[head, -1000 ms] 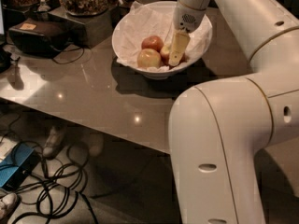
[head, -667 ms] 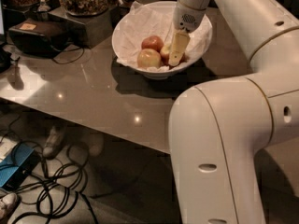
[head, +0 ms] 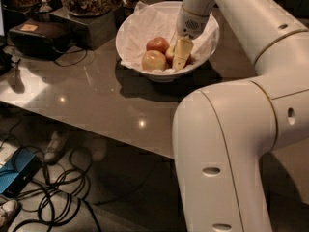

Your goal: Pick apple from white bowl

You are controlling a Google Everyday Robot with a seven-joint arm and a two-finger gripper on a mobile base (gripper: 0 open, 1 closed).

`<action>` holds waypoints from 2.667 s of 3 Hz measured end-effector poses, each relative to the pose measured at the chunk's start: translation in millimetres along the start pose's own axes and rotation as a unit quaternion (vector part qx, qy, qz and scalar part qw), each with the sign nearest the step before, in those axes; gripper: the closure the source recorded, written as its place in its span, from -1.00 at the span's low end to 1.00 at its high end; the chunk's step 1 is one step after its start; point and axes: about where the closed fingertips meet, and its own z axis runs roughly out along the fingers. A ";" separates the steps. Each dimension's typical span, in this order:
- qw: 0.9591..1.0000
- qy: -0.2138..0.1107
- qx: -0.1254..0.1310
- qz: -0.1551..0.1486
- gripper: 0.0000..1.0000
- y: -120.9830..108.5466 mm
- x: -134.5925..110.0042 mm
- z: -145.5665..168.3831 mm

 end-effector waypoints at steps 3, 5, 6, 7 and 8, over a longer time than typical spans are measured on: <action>1.000 -0.002 -0.007 -0.004 0.80 1.2 -3.3 8.0; 0.999 -0.013 0.027 0.014 1.00 1.6 -1.4 -13.8; 0.997 -0.019 0.059 0.034 1.00 11.0 4.3 -45.0; 0.997 -0.025 0.070 0.038 1.00 21.1 5.2 -62.0; 0.997 -0.050 0.064 -0.003 1.00 42.3 -10.3 -87.3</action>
Offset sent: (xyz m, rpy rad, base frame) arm 0.0000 0.0043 -0.0056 0.0042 0.0084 0.0093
